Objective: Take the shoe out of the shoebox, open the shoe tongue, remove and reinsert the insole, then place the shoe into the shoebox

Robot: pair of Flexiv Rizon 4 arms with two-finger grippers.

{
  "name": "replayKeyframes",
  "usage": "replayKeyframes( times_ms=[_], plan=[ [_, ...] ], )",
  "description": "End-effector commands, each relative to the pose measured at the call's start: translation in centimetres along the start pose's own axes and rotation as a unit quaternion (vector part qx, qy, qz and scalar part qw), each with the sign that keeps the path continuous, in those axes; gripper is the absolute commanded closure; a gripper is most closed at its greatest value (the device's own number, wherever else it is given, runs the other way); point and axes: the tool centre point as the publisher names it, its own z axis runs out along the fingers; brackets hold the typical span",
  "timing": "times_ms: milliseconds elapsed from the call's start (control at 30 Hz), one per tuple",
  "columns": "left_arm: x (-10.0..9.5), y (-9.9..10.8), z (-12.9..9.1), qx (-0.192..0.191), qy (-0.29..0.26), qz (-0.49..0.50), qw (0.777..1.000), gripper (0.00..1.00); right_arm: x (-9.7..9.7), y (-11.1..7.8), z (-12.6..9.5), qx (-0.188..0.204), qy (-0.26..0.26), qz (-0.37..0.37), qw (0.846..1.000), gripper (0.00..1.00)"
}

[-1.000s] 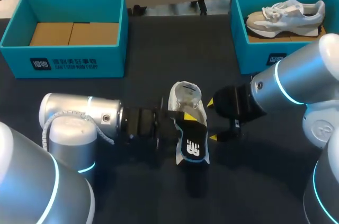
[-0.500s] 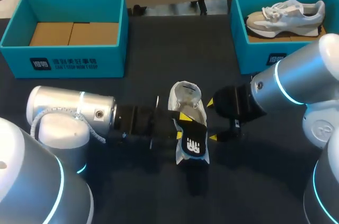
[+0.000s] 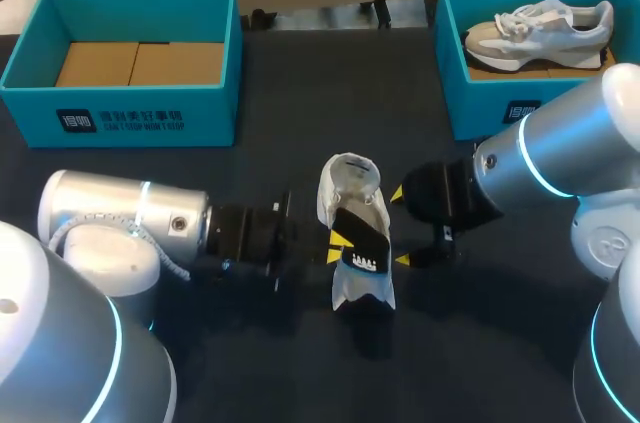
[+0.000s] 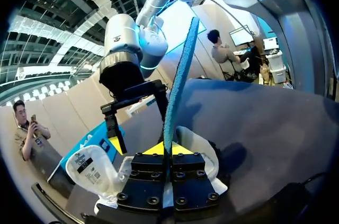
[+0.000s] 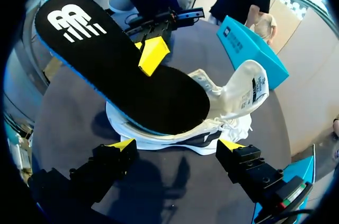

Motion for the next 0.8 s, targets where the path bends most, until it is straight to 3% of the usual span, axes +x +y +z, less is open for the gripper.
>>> replayKeyframes(
  times_ms=[33,500,700,733,800],
  plan=[
    [-0.5,0.8,0.6,-0.001,0.003,0.002,1.000,1.00,0.1,0.0,0.0,0.000,-0.001,0.000,1.000,0.00],
    [-1.4,4.2,1.0,-0.017,-0.010,0.004,1.000,1.00,0.1,0.0,0.0,0.000,-0.001,0.000,1.000,0.00],
    [-1.2,3.8,1.1,-0.015,-0.015,0.002,1.000,1.00,0.1,0.0,0.0,0.000,-0.001,0.000,1.000,0.00],
    [-1.1,3.6,1.0,-0.014,-0.015,0.002,1.000,0.90,0.1,0.0,0.0,0.000,-0.001,0.000,1.000,0.00],
    [-1.0,3.0,0.8,-0.013,-0.013,0.004,1.000,0.85,0.1,0.0,0.0,0.000,-0.001,0.000,1.000,0.00]
  ],
)
